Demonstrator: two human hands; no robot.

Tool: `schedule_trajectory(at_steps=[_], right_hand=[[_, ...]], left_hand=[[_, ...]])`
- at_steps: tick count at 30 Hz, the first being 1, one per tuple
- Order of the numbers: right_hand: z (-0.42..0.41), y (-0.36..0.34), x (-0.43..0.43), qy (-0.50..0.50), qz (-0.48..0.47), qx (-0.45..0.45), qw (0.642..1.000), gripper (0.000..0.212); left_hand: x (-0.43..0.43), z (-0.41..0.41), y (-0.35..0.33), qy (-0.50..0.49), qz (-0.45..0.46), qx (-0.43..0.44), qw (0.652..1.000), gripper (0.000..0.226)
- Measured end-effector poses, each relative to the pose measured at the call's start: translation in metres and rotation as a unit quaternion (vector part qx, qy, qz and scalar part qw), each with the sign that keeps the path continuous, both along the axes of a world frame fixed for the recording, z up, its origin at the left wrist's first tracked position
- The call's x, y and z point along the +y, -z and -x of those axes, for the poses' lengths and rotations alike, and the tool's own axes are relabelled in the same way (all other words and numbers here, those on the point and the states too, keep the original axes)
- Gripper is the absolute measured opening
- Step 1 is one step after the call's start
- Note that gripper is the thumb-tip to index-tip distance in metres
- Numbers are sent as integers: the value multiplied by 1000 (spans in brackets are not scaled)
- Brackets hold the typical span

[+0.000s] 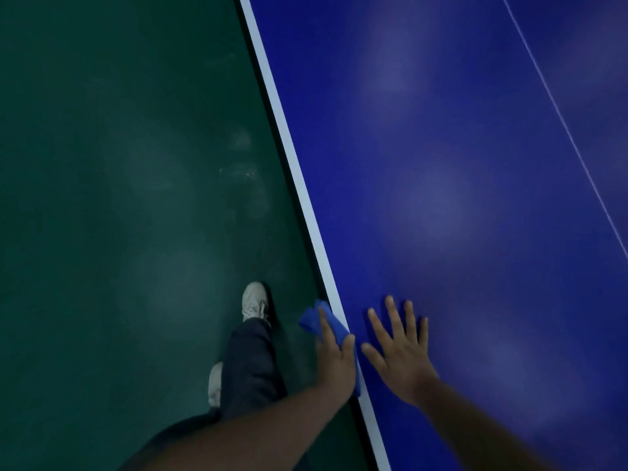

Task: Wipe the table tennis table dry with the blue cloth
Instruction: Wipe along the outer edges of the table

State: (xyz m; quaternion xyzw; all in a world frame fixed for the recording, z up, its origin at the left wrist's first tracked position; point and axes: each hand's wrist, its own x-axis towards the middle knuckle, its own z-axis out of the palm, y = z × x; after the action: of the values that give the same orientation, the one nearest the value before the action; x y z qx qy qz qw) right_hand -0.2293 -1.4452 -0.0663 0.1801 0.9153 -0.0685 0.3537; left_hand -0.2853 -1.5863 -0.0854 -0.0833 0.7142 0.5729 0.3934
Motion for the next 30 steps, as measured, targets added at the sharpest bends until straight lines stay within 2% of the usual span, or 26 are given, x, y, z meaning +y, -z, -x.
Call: schedule_trajectory(at_steps=[4, 7, 11, 17, 22, 25, 30], right_hand=[[-4, -6, 1, -15, -25, 16, 999, 68], [35, -17, 9, -41, 0, 97, 994, 61], [156, -11, 29, -95, 36, 160, 982, 55], [340, -3, 54, -145, -12, 122, 982, 62], [375, 3, 48, -149, 3, 76, 986, 55], [375, -1, 48, -148, 20, 57, 987, 55], [378, -6, 48, -144, 35, 43, 988, 56]], left_hand=[[9, 36, 1, -11, 14, -13, 1000, 73], [21, 96, 3, -29, 18, 17, 999, 70], [32, 179, 6, -46, 23, 46, 998, 70], [44, 269, 13, -50, 30, 64, 996, 70], [39, 238, 18, -48, 27, 104, 993, 71], [35, 208, 12, -55, 23, 70, 996, 69], [35, 243, 8, -22, 33, 70, 997, 69]])
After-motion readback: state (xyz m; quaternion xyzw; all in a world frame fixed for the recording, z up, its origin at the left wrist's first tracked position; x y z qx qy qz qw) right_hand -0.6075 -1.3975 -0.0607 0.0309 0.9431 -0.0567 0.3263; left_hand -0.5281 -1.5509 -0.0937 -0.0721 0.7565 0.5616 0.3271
